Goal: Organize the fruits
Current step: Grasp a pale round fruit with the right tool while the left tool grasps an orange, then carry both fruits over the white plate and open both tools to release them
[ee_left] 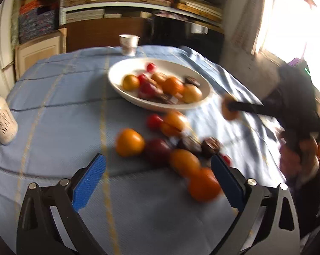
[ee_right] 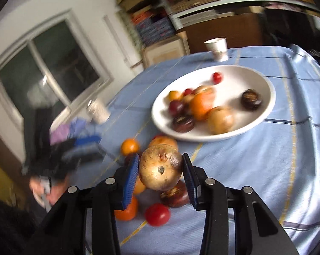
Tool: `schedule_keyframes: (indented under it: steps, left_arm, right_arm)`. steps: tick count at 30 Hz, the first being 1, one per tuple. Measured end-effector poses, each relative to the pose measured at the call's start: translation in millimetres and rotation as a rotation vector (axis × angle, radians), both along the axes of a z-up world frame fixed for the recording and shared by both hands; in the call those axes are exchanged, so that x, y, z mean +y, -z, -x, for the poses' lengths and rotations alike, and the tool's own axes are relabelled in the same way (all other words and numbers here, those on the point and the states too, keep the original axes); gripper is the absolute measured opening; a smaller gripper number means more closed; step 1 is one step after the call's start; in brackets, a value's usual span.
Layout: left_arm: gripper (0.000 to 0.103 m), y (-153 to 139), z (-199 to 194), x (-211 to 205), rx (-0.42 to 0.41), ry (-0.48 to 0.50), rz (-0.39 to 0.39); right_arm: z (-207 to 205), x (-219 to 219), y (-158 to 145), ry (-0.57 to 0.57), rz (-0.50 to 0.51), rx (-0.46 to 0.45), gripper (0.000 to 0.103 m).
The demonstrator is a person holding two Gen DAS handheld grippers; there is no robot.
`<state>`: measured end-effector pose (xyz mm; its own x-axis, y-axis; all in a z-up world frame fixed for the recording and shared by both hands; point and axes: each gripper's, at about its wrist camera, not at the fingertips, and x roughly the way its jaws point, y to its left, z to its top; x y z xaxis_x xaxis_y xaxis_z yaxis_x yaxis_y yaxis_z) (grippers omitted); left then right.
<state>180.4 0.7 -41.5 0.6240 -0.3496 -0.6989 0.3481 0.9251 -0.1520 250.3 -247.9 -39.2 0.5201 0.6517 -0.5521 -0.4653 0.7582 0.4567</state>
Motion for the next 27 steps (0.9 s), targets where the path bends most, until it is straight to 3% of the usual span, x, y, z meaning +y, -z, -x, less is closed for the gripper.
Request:
schedule_keyframes:
  steps: [5,9,10,11,14,17,24,27]
  left_arm:
    - [0.097,7,30,-43,-0.015,0.054,-0.106]
    - [0.097,10,30,-57,0.009,0.069,-0.112]
    - [0.09,14,26,-59,0.031,0.063,-0.116]
    - [0.076,18,22,-59,0.063,0.057,-0.112]
    - [0.062,26,11,-53,0.13,0.024,-0.072]
    - [0.061,28,7,-47,0.154,0.012,-0.041]
    - [0.06,31,8,-53,0.151,0.03,-0.062]
    - [0.053,31,12,-58,0.155,0.044,-0.07]
  right_arm:
    - [-4,-12,0,0.056,-0.033,0.013,0.042]
    - [-2,-13,-2,0.067,-0.015,-0.007,0.042]
    - [-2,-13,-2,0.068,-0.012,-0.01,0.042]
    - [-2,-13,-1,0.069,-0.014,-0.008,0.042]
    - [-1,-13,-1,0.071,-0.01,-0.01,0.042]
    - [0,-13,-1,0.074,-0.004,-0.009,0.042]
    - [2,-12,-2,0.073,0.008,-0.019,0.042]
    - [2,-11,-2,0.074,0.013,-0.019,0.042]
